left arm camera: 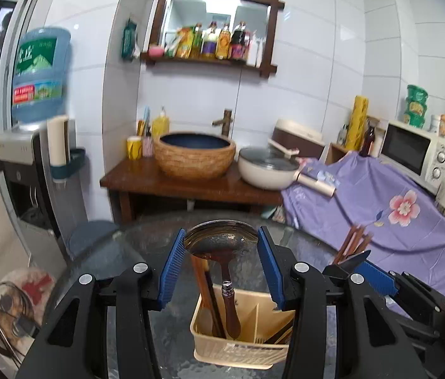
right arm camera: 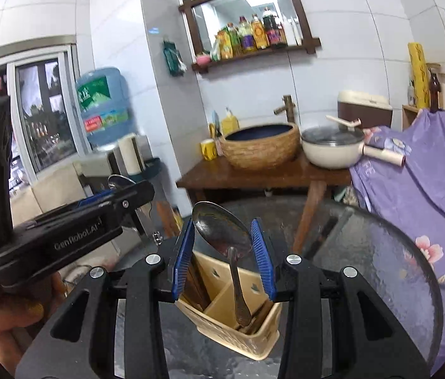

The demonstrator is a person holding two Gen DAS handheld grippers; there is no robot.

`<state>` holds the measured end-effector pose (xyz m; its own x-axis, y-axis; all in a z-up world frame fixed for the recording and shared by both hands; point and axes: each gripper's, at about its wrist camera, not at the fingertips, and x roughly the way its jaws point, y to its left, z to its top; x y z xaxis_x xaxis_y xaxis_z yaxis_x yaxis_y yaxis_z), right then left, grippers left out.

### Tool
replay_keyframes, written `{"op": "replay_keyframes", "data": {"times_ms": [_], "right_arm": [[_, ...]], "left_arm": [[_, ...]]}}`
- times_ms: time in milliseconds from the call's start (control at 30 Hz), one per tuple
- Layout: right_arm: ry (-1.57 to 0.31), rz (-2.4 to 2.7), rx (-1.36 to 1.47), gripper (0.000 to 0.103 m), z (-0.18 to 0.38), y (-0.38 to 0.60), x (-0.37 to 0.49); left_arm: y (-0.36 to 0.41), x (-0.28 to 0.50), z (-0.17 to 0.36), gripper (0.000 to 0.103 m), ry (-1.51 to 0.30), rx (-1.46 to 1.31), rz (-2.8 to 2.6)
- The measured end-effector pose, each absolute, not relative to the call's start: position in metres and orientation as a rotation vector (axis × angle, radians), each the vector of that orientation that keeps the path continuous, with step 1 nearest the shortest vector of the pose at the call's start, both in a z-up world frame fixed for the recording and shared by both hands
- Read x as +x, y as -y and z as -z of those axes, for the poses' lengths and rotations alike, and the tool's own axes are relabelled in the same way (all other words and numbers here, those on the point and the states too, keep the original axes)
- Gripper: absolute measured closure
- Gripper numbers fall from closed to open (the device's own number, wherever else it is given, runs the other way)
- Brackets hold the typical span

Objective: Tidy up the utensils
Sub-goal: 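Lower both spoons handle-first into the cream holder and open both tools, then withdraw both open tools up and away from the holder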

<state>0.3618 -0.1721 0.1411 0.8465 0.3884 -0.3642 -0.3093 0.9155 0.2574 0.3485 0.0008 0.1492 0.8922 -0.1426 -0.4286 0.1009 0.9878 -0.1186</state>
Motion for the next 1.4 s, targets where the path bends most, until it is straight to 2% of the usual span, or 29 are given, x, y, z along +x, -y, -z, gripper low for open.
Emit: {"op": "replay_keyframes", "data": {"times_ms": [367,567,600,733,833,867,900,967,1000,1033,1100,1400], "right_arm": [[-0.494,-0.335,0.090,0.065,-0.077,0.154,0.360],[-0.488,-0.314,0.051,0.065,-0.062,0.150,0.356],[-0.483,-0.315,0.047,0.063,-0.061,0.150,0.355],[-0.462,-0.316,0.046,0.042,-0.065,0.152,0.347],[-0.433,-0.327,0.024,0.042,-0.071,0.153,0.331],[-0.422,-0.329,0.014,0.041,-0.073,0.154,0.324],[-0.408,-0.335,0.006,0.037,-0.075,0.156,0.314],[-0.383,-0.343,-0.004,0.029,-0.078,0.160,0.294],[-0.366,-0.341,-0.009,0.020,-0.080,0.164,0.279],[-0.355,-0.340,-0.008,0.012,-0.080,0.169,0.268],[-0.340,-0.339,0.003,0.007,-0.080,0.177,0.247],[-0.360,-0.350,0.031,0.006,-0.054,0.203,0.160]], "left_arm": [[-0.001,0.357,-0.094,0.058,-0.569,-0.083,0.140],[0.002,0.358,-0.089,0.057,-0.583,-0.067,0.151],[0.003,0.357,-0.089,0.057,-0.586,-0.067,0.155],[0.001,0.345,-0.098,0.056,-0.553,-0.085,0.168],[-0.003,0.322,-0.112,0.040,-0.485,-0.079,0.161],[-0.005,0.310,-0.118,0.031,-0.446,-0.080,0.157],[-0.007,0.301,-0.122,0.021,-0.418,-0.082,0.154],[-0.012,0.273,-0.132,0.010,-0.346,-0.084,0.154],[-0.015,0.255,-0.134,0.007,-0.305,-0.080,0.157],[-0.017,0.245,-0.136,0.007,-0.284,-0.075,0.159],[-0.021,0.218,-0.133,0.007,-0.247,-0.062,0.168],[-0.034,0.139,-0.080,0.007,-0.292,-0.058,0.131]]}}
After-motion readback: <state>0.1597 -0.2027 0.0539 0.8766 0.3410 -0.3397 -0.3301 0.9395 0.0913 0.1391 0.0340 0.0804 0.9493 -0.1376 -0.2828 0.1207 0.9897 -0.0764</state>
